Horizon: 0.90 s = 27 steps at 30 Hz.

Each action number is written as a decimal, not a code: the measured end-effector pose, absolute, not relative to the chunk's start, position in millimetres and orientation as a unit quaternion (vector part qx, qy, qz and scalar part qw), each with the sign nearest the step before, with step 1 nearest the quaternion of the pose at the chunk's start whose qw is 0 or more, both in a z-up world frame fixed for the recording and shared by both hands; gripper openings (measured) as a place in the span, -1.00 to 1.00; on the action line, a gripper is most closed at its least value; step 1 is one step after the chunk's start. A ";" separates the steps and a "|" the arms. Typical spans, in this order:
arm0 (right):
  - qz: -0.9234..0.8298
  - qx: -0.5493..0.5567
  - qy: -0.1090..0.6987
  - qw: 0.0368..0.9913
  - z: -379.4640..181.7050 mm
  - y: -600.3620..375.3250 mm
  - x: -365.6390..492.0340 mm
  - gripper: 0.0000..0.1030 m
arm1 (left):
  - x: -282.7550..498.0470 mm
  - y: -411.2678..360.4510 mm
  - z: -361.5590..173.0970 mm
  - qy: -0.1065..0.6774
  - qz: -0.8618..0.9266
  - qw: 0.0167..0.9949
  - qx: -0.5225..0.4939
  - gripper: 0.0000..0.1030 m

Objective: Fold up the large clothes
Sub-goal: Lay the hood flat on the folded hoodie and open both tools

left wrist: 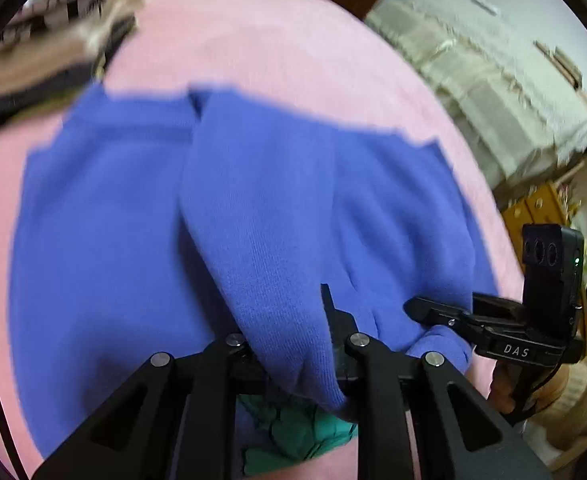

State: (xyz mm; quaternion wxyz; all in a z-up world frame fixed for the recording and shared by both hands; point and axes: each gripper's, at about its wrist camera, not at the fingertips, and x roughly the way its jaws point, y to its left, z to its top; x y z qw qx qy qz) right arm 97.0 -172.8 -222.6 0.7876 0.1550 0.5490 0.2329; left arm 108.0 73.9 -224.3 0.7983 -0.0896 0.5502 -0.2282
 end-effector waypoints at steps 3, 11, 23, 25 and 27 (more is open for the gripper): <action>0.229 0.150 0.556 0.785 -227.5 -176.5 81.5 -0.41 | 93.5 71.0 -232.4 0.541 -0.215 0.810 -0.069 -0.53; 0.200 0.122 0.575 0.784 -191.8 -175.1 88.0 -0.12 | 103.8 93.3 -220.2 0.562 -0.189 0.797 -0.117 -0.27; 0.221 0.208 0.634 0.711 -202.0 -180.1 91.1 -0.25 | 102.6 74.1 -239.5 0.637 -0.252 0.689 -0.236 -0.22; 0.231 0.183 0.621 0.726 -204.2 -174.9 90.9 -0.67 | 100.7 62.9 -236.6 0.612 -0.259 0.716 -0.214 -0.25; 0.236 0.141 0.593 0.757 -198.6 -170.7 89.7 -0.73 | 97.2 53.9 -230.6 0.581 -0.264 0.751 -0.171 -0.41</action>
